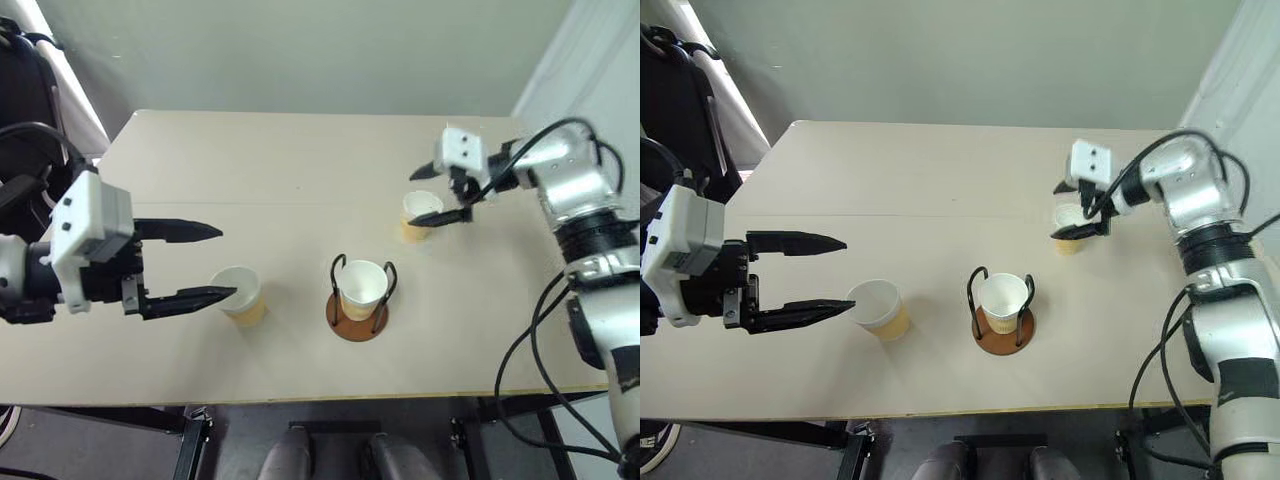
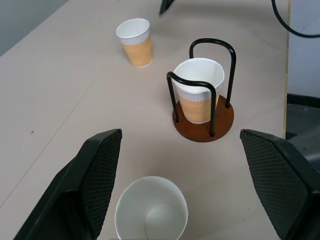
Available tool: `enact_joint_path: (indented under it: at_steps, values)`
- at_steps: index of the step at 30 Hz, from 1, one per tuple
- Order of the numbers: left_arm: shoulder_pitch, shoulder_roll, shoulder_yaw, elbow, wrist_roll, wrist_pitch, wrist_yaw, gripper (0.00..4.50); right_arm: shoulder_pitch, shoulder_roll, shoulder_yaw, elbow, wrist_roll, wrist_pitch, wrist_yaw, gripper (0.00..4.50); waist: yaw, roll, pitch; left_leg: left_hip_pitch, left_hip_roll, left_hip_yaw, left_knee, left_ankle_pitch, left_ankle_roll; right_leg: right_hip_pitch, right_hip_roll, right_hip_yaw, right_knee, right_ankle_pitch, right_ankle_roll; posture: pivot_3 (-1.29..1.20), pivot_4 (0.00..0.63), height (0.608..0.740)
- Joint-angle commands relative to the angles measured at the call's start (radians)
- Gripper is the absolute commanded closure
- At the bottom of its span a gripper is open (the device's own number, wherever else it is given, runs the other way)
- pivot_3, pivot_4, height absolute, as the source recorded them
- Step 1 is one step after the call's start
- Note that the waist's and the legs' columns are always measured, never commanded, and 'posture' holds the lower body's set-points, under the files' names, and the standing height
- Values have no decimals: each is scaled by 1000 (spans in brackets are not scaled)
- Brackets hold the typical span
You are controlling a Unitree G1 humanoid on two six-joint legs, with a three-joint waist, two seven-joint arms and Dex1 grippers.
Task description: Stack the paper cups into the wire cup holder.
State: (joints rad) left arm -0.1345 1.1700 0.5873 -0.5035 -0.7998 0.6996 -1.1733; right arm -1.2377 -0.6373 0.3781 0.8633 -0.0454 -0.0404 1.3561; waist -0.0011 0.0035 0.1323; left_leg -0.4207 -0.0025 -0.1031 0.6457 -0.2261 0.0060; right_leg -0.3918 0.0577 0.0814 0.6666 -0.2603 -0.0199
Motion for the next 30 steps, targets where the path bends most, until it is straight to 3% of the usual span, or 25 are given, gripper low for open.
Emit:
enact_joint_path:
  at_steps: [1, 12, 16, 26, 30]
  values:
    - [3, 15, 49, -27, -14, 7, 2, 440, -75, 20, 15, 137, -89, -125, -44, 26, 0, 1, 0, -1, 0, 0, -1, 0, -1, -1, 0, 0, 0, 0, 0, 0, 150, 740]
    - [51, 8, 120, -72, -20, 45, 11, 440, -123, 77, 13, 330, -215, -203, -100, 26, -1, 0, 0, -3, 1, 0, -9, 4, -7, -4, 0, -1, -4, 0, -1, 0, 150, 740]
    - [59, 8, 133, -80, -21, 53, 13, 440, -123, 83, 6, 344, -233, -211, -97, 860, -1, 0, 0, -2, 1, 0, -9, 5, -7, -4, 0, -1, -3, 1, -2, 0, 150, 740]
    - [71, 15, 136, -76, -8, 55, 16, 440, -132, 54, -13, 316, -243, -288, -74, 4441, -2, 0, 0, -1, 2, 0, -9, 5, -8, -3, 1, -1, -1, 2, -5, 0, 150, 740]
    - [63, 17, 130, -68, -9, 53, 17, 440, -149, 35, -33, 278, -219, -308, -24, 4478, -2, 0, 0, -1, 2, 0, -10, 5, -8, -3, 1, -1, -2, 2, -5, 0, 150, 740]
